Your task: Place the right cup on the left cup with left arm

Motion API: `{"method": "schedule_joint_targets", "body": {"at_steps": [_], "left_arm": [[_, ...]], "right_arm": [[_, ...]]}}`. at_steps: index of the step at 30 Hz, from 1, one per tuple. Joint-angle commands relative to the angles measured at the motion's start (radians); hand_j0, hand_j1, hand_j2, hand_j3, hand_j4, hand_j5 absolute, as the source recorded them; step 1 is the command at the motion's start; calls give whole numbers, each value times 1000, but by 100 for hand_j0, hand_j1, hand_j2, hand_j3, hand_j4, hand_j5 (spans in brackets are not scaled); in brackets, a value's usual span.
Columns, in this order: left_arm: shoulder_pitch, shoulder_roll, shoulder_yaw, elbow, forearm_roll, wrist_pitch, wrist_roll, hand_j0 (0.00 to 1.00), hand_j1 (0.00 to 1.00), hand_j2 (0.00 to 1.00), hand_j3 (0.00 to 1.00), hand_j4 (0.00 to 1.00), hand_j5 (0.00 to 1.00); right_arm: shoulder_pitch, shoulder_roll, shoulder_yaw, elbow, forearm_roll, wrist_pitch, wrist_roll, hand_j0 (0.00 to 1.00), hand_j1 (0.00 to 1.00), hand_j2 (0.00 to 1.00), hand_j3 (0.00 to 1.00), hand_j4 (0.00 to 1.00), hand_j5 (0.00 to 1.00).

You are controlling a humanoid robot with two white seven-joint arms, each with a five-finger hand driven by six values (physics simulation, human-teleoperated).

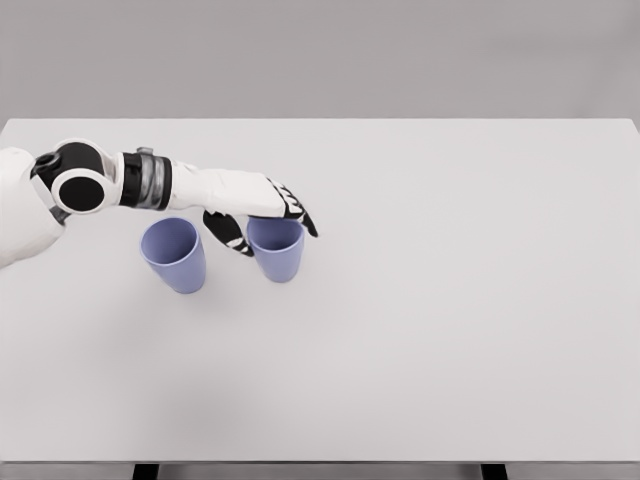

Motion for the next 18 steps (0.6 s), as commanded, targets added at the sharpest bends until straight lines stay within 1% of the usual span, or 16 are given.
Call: {"method": "schedule_joint_targets", "body": {"at_steps": [1,4,9,11,14,15,17,18], "left_arm": [[0,1,1,-1,4,5,0,76,76,76,76,76,76],[0,5,2,-3,5,5,-1,73,73,73,73,73,73],[6,12,4,-13,7,3,-3,72,72,72,72,72,72],[2,16,7,-24,19,2,-3,70,70,70,70,70,70],[2,31,25,-56,22,3,-5,70,70,70,70,70,70],[-3,50,27,-78,28,3,-5,70,70,70,70,70,70],[-6,96,52,-128,67,3,-8,70,70,70,70,70,70],[-11,111,55,-148,70,3,-8,70,70,70,70,70,70]], "right_arm": [[0,0,0,0,0,0,0,100,100,100,100,100,100],[0,0,0,0,0,0,0,100,100,100,100,100,100],[0,0,0,0,0,0,0,100,100,100,100,100,100],[0,0,0,0,0,0,0,100,100,100,100,100,100],[0,0,0,0,0,0,0,100,100,100,100,100,100],[0,0,0,0,0,0,0,100,100,100,100,100,100],[0,0,0,0,0,0,0,100,100,100,100,100,100],[0,0,0,0,0,0,0,100,100,100,100,100,100]]}}
